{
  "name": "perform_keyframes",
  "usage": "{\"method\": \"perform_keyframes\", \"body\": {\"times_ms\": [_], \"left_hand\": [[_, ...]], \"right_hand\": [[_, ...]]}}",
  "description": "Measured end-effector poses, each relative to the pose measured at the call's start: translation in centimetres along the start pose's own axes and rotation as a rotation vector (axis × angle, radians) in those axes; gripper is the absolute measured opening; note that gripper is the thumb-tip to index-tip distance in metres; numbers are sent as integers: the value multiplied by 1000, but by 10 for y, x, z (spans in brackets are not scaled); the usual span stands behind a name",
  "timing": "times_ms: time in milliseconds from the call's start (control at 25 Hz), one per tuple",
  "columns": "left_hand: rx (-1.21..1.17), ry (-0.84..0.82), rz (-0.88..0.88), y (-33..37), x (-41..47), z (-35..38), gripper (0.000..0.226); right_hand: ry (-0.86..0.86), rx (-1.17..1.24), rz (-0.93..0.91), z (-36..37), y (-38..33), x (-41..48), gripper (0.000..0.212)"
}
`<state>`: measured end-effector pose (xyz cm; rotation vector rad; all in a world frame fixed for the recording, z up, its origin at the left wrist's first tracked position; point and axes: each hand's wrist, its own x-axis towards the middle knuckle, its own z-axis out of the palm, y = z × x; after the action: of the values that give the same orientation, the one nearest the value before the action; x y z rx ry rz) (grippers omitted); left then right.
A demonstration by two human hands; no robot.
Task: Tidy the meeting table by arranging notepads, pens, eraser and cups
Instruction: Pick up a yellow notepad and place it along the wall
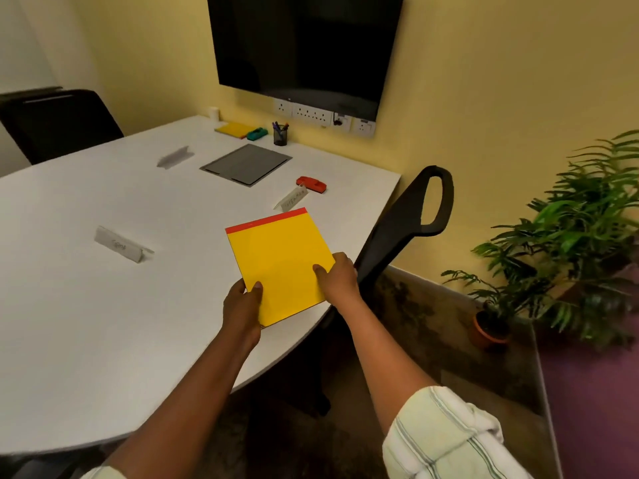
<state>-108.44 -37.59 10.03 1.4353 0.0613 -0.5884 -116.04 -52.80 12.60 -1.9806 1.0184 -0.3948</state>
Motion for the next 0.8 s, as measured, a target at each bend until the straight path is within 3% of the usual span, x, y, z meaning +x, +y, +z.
{"method": "perform_keyframes", "body": {"times_ms": [120,280,400,800], "left_hand": [[91,-55,51,3,-13,-13,41],[228,-135,135,-6,-26,-40,41],[324,-173,133,-25,-38,-55,44],[294,-542,285,-70,-126,22,33]], "right_hand": [[36,10,82,-3,-1,-33,48],[29,218,152,3,7,-82,48],[39,276,164,8,25,-117,40],[406,350,272,-69,116,-179,38]]}}
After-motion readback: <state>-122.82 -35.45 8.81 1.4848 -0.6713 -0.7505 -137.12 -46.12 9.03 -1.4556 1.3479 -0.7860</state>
